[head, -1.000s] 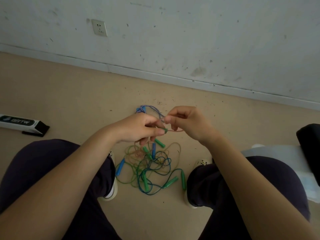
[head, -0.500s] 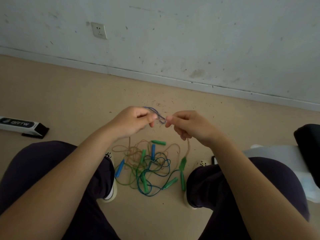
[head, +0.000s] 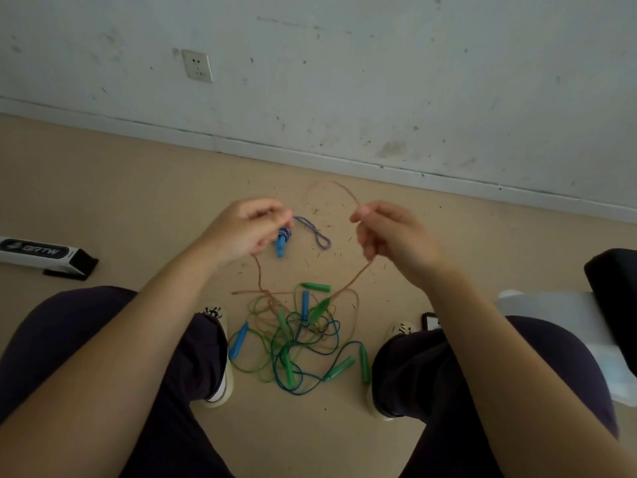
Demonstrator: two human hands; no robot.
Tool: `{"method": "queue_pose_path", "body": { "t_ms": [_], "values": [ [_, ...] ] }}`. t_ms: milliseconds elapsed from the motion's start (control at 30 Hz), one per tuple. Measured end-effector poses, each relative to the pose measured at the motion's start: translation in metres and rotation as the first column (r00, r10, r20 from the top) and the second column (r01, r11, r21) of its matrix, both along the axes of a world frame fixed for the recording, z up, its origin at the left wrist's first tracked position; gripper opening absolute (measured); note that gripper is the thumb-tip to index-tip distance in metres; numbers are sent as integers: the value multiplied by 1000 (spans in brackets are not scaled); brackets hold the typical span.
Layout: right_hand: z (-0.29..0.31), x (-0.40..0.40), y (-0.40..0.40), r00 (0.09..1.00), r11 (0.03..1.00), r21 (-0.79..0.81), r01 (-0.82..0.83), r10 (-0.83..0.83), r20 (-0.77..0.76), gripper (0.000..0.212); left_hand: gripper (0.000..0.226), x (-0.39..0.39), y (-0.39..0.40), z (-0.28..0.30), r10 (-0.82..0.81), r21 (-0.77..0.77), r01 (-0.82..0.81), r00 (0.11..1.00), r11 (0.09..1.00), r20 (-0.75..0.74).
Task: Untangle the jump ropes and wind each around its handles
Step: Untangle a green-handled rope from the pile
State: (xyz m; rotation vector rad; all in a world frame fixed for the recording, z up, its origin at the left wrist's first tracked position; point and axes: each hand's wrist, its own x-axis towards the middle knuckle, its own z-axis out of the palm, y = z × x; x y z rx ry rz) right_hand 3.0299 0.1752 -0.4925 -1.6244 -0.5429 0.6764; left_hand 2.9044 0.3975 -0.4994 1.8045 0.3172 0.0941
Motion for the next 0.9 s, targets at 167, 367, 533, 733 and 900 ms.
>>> {"method": "queue_pose_path", "body": {
  "t_ms": [167,367,533,733,900],
  "values": [
    [-7,-28,21,987,984,-75,-160,157,-45,26,18,7,-37,-5,-113,-38,111,993,993,-34],
    [-5,-26,19,991,1000,10,-17,18,-129,75,25,5,-29,1,-80,-70,79,997,994,-16],
    [-9,-18,14,1000,999,47,-13,15,-26,39,26,4,-25,1,-64,-91,60,997,994,-37],
    [-16,-26,21,977,970,-159,-186,200,78,30,26,4,-36,2,-160,-116,150,984,982,-75],
    [-12,-22,19,980,978,-154,-144,163,114,18,23,4,-31,1,-170,-61,166,983,984,-70]
  ]
}}
